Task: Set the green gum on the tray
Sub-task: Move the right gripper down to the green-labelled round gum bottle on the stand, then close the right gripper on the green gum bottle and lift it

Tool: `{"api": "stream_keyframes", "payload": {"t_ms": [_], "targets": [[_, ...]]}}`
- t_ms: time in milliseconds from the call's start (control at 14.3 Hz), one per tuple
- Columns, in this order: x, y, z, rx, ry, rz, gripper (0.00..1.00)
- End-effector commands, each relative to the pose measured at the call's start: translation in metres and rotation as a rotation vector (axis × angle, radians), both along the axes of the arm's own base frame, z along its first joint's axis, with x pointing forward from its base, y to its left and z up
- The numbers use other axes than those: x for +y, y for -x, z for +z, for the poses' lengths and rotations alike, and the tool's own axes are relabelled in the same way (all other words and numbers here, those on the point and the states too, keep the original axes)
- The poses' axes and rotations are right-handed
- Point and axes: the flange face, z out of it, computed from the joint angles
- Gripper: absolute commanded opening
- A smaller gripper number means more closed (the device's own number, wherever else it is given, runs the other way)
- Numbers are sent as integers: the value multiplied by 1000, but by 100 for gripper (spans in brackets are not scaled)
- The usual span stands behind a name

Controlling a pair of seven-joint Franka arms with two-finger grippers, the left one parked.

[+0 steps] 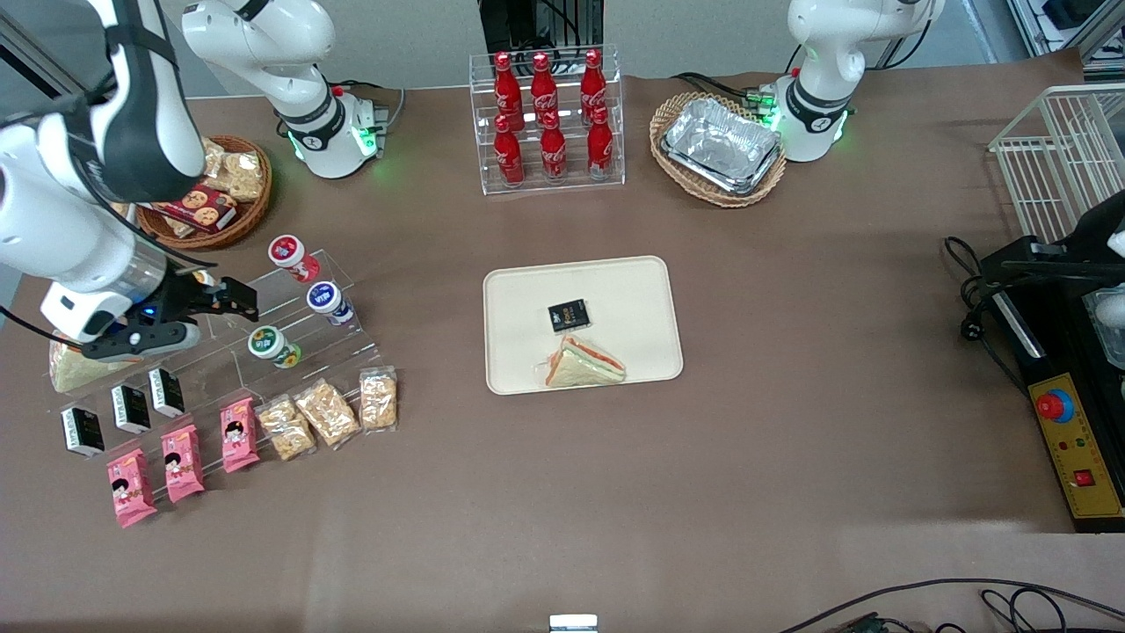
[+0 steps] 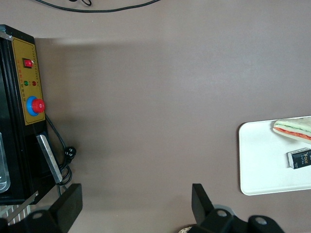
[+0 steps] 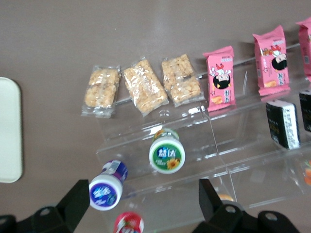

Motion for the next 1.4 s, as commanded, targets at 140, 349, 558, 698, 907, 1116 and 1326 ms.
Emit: {"api": "stream_keyframes", "payload": {"t_ms": [140, 349, 558, 698, 907, 1116, 1326], "targets": [[-9, 24, -65, -117, 1, 51, 100], [-17, 24, -98, -131, 4, 76, 100], [-17, 26, -117, -134, 5, 75, 100], [-17, 34, -129, -153, 9, 77, 100], [-16, 36, -142, -154, 10, 77, 100], [-15, 36, -143, -153, 10, 82, 100], [-12, 36, -144, -149, 10, 85, 59]]}}
